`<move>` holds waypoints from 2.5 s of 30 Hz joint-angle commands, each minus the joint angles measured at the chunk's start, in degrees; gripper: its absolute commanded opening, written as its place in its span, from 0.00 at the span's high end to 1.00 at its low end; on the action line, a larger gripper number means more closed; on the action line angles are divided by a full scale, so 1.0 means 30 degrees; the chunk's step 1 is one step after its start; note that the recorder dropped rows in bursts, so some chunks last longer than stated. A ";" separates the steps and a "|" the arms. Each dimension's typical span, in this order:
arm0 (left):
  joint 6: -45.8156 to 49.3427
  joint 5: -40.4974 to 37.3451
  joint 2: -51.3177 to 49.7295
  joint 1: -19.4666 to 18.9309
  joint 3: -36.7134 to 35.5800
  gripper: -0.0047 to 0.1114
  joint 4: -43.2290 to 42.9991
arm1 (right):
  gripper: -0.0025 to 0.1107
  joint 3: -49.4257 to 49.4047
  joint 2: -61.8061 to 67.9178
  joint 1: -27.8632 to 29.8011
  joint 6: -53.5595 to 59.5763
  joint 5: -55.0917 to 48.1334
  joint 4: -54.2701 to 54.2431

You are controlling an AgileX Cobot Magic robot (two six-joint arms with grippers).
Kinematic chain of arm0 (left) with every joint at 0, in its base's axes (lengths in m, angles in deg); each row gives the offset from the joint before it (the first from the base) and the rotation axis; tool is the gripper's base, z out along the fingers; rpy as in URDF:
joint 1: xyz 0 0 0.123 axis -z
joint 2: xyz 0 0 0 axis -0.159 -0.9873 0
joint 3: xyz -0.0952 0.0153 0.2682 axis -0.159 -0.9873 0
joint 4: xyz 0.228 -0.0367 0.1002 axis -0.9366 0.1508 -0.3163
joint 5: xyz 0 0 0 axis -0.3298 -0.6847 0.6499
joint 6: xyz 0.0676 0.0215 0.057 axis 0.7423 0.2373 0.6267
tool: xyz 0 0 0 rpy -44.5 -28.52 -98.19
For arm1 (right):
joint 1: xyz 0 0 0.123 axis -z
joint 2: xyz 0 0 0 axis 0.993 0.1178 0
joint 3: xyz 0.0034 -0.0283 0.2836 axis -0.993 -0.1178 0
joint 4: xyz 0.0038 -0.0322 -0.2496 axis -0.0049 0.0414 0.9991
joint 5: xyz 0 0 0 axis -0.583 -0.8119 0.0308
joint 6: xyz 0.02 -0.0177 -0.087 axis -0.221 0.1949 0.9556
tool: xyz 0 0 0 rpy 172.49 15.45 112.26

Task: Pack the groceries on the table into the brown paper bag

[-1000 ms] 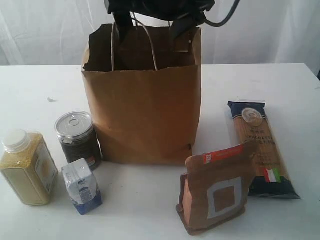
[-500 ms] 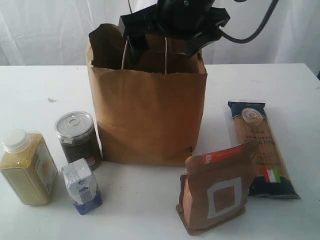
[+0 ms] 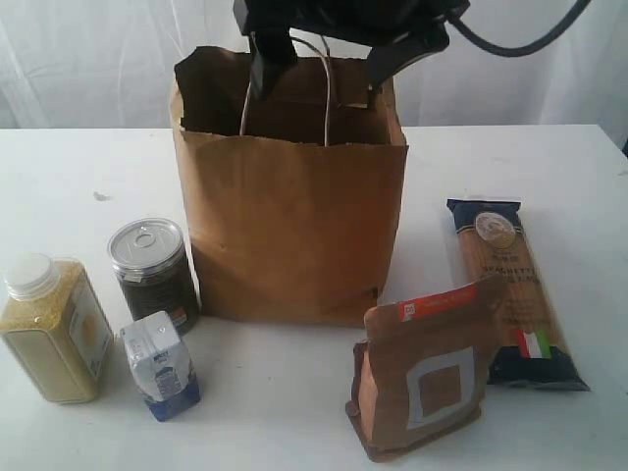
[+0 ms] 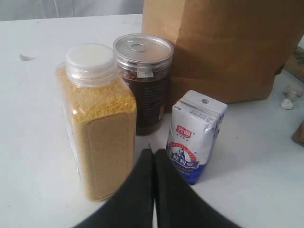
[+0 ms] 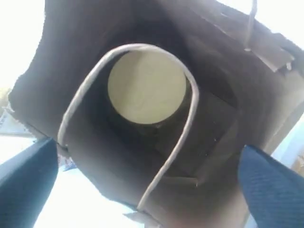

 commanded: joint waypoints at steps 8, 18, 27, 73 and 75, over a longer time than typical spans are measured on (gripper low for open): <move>0.0000 -0.0080 0.0088 -0.0056 -0.0064 0.96 0.0101 | 0.14 -0.2321 -0.1969 -0.0266 0.0326 0.0053 0.0025; 0.0000 -0.0080 0.0088 -0.0056 -0.0064 0.96 0.0101 | 0.14 -0.5351 -0.5136 -0.0266 0.0326 0.0053 -0.0175; 0.0000 -0.0080 0.0088 -0.0056 -0.0064 0.96 0.0101 | 0.39 -0.8297 -0.8462 -0.0266 0.0326 0.0053 -0.0745; 0.0000 -0.0080 0.0088 -0.0056 -0.0064 0.96 0.0101 | 0.98 -2.1570 -1.8185 -0.0266 -0.0330 0.8432 -0.2955; 0.0000 -0.0080 0.0088 -0.0056 -0.0064 0.96 0.0101 | 0.98 -2.2557 -1.8434 -0.0266 -0.0330 1.0775 -0.3033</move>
